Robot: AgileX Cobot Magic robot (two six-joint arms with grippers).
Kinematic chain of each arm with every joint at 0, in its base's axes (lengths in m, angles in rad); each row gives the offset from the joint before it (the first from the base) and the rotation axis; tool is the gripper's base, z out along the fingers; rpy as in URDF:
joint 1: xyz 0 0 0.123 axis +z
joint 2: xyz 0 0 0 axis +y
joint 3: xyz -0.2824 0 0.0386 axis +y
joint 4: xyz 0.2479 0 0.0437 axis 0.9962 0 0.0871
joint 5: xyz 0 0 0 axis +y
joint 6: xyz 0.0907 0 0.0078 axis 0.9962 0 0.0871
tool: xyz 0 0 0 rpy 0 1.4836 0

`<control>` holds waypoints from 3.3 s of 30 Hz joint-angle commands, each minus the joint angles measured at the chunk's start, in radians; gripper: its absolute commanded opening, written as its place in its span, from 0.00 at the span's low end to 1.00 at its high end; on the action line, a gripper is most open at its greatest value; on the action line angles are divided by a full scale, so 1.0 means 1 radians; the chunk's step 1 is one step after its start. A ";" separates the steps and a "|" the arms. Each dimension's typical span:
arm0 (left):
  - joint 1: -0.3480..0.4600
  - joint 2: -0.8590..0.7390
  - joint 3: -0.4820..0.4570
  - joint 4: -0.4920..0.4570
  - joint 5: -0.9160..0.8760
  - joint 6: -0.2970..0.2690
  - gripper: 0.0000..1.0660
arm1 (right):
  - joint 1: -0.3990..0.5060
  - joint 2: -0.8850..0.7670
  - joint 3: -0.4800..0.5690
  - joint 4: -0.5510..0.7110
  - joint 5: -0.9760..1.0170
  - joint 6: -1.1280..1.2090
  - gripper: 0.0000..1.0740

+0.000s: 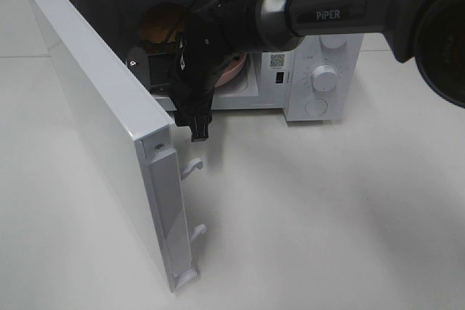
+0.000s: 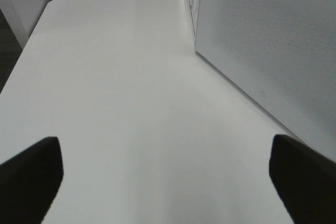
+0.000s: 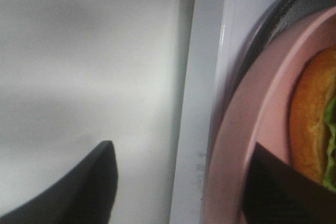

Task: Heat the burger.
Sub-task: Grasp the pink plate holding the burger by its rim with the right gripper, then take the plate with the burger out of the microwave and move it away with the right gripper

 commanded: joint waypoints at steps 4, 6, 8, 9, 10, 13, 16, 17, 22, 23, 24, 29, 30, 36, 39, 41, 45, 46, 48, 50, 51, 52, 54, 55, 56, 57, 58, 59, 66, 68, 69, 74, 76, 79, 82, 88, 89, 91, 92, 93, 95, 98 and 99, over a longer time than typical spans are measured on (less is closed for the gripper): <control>0.002 -0.003 0.004 0.002 -0.006 -0.005 0.94 | 0.001 0.005 0.000 0.030 0.034 0.010 0.19; 0.002 -0.003 0.004 0.002 -0.006 -0.005 0.94 | 0.001 0.005 0.000 0.051 0.049 0.011 0.09; 0.002 -0.003 0.004 0.002 -0.006 -0.005 0.94 | 0.001 0.005 0.000 0.071 0.081 0.010 0.00; 0.002 -0.003 0.004 0.002 -0.006 -0.005 0.94 | 0.001 0.005 0.000 0.071 0.081 0.010 0.00; 0.002 -0.003 0.004 0.002 -0.006 -0.005 0.94 | 0.001 0.002 0.000 0.072 0.105 0.006 0.00; 0.002 -0.003 0.004 0.002 -0.006 -0.005 0.94 | 0.003 -0.002 0.000 0.072 0.130 -0.001 0.00; 0.002 -0.003 0.004 0.002 -0.006 -0.005 0.94 | 0.003 -0.015 0.000 0.075 0.151 -0.001 0.00; 0.002 -0.003 0.004 0.002 -0.006 -0.005 0.94 | 0.003 -0.025 0.000 0.090 0.163 -0.001 0.00; 0.002 -0.003 0.004 0.002 -0.006 -0.005 0.94 | 0.003 -0.047 0.000 0.131 0.196 -0.017 0.00; 0.002 -0.003 0.004 0.002 -0.006 -0.005 0.94 | 0.003 -0.056 0.000 0.133 0.231 -0.040 0.00; 0.002 -0.003 0.004 0.002 -0.006 -0.005 0.94 | 0.003 -0.056 0.000 0.133 0.231 -0.040 0.00; 0.002 -0.003 0.004 0.002 -0.006 -0.005 0.94 | 0.003 -0.073 0.001 0.132 0.315 -0.088 0.00; 0.002 -0.003 0.004 0.002 -0.006 -0.005 0.94 | 0.003 -0.073 0.001 0.132 0.315 -0.088 0.00; 0.002 -0.003 0.004 0.002 -0.006 -0.005 0.94 | 0.000 -0.119 0.007 0.094 0.303 -0.088 0.00; 0.002 -0.003 0.004 0.002 -0.006 -0.005 0.94 | -0.006 -0.144 0.014 0.095 0.300 -0.091 0.00; 0.002 -0.003 0.004 0.002 -0.006 -0.005 0.94 | -0.008 -0.150 0.024 0.097 0.298 -0.096 0.00; 0.002 -0.003 0.004 0.002 -0.006 -0.005 0.94 | -0.012 -0.179 0.068 0.098 0.284 -0.127 0.00; 0.002 -0.003 0.004 0.002 -0.006 -0.005 0.94 | -0.011 -0.203 0.106 0.098 0.271 -0.151 0.00; 0.002 -0.003 0.004 0.002 -0.006 -0.005 0.94 | -0.011 -0.233 0.149 0.093 0.243 -0.167 0.00; 0.002 -0.003 0.004 0.002 -0.006 -0.005 0.94 | -0.011 -0.248 0.171 0.091 0.229 -0.170 0.00; 0.002 -0.003 0.004 0.002 -0.006 -0.005 0.94 | -0.011 -0.276 0.208 0.087 0.193 -0.170 0.00; 0.002 -0.003 0.004 0.002 -0.006 -0.005 0.94 | -0.011 -0.306 0.250 0.075 0.158 -0.178 0.00; 0.002 -0.003 0.004 0.002 -0.006 -0.005 0.94 | -0.011 -0.318 0.266 0.068 0.143 -0.181 0.00; 0.002 -0.003 0.004 0.002 -0.006 -0.005 0.94 | -0.011 -0.318 0.266 0.068 0.143 -0.181 0.00; 0.002 -0.003 0.004 0.002 -0.006 -0.005 0.94 | -0.011 -0.344 0.302 0.055 0.125 -0.187 0.00; 0.002 -0.003 0.004 0.002 -0.006 -0.005 0.94 | -0.011 -0.373 0.340 0.045 0.099 -0.188 0.00; 0.002 -0.003 0.004 0.002 -0.006 -0.005 0.94 | -0.011 -0.373 0.340 0.045 0.099 -0.188 0.00; 0.002 -0.003 0.004 0.002 -0.006 -0.005 0.94 | -0.011 -0.384 0.355 0.042 0.088 -0.188 0.00; 0.002 -0.003 0.004 0.002 -0.006 -0.005 0.94 | -0.011 -0.468 0.471 0.037 0.002 -0.188 0.00; 0.002 -0.003 0.004 0.002 -0.006 -0.005 0.94 | -0.011 -0.492 0.509 0.037 -0.027 -0.188 0.00; 0.002 -0.003 0.004 0.002 -0.006 -0.005 0.94 | -0.011 -0.501 0.523 0.037 -0.039 -0.188 0.00; 0.002 -0.003 0.004 0.002 -0.006 -0.005 0.94 | -0.011 -0.560 0.615 0.037 -0.093 -0.188 0.00; 0.002 -0.003 0.004 0.002 -0.006 -0.005 0.94 | -0.011 -0.582 0.654 0.037 -0.119 -0.188 0.00; 0.002 -0.003 0.004 0.002 -0.006 -0.005 0.94 | -0.011 -0.617 0.713 0.037 -0.144 -0.188 0.00; 0.002 -0.003 0.004 0.002 -0.006 -0.005 0.94 | -0.011 -0.665 0.790 0.037 -0.162 -0.185 0.00; 0.002 -0.003 0.004 0.002 -0.006 -0.005 0.94 | -0.011 -0.730 0.881 0.037 -0.178 -0.181 0.00; 0.002 -0.003 0.004 0.002 -0.006 -0.005 0.94 | -0.011 -0.763 0.914 0.037 -0.194 -0.179 0.00; 0.002 -0.003 0.004 0.002 -0.006 -0.005 0.94 | -0.011 -0.777 0.932 0.037 -0.199 -0.177 0.00; 0.002 -0.003 0.004 0.002 -0.006 -0.005 0.94 | -0.011 -0.809 0.961 0.037 -0.201 -0.176 0.00; 0.002 -0.003 0.004 0.002 -0.006 -0.005 0.94 | -0.011 -0.809 0.961 0.037 -0.201 -0.176 0.00; 0.002 -0.003 0.004 0.002 -0.006 -0.005 0.94 | -0.011 -0.862 1.004 0.037 -0.202 -0.168 0.00; 0.002 -0.003 0.004 0.002 -0.006 -0.005 0.94 | -0.011 -0.916 1.050 0.037 -0.195 -0.153 0.00; 0.002 -0.003 0.004 0.002 -0.006 -0.005 0.94 | -0.011 -0.916 1.050 0.037 -0.195 -0.153 0.00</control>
